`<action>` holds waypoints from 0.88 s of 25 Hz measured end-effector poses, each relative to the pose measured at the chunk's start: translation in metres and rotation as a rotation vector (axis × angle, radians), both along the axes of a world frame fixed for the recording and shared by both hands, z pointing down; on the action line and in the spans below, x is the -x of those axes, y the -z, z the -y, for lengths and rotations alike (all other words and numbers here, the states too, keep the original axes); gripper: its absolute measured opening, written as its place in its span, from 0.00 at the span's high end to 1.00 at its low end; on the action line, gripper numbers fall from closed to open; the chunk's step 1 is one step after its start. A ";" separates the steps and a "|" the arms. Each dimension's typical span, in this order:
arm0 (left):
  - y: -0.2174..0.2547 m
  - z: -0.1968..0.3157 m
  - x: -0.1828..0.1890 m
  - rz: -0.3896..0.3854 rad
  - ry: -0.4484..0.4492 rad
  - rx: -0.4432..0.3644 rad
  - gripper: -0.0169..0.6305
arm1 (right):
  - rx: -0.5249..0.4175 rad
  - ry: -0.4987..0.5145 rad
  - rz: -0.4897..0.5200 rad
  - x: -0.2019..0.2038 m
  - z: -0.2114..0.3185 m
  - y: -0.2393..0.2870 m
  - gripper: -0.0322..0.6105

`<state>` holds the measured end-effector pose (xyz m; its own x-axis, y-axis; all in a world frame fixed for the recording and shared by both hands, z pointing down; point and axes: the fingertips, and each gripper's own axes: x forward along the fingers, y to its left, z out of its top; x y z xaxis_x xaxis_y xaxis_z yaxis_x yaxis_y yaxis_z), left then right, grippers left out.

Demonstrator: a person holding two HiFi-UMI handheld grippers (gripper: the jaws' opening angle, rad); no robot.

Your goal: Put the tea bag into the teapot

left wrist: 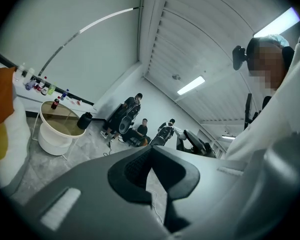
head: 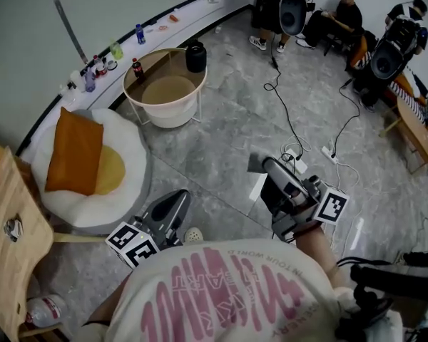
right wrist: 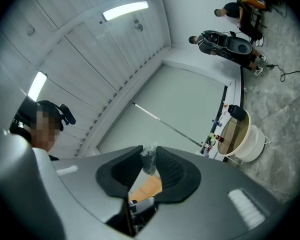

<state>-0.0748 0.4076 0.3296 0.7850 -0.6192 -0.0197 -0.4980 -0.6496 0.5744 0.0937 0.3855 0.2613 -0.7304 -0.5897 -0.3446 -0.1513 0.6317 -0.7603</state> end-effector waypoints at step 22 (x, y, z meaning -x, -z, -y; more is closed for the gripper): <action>-0.014 0.157 0.046 -0.080 -0.077 0.044 0.96 | 0.010 -0.024 -0.011 0.066 0.141 -0.013 0.82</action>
<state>-0.1208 0.2502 0.3435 0.8270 -0.5592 -0.0583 -0.3993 -0.6572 0.6392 0.0279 0.2444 0.2747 -0.7195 -0.6107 -0.3307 -0.1745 0.6199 -0.7650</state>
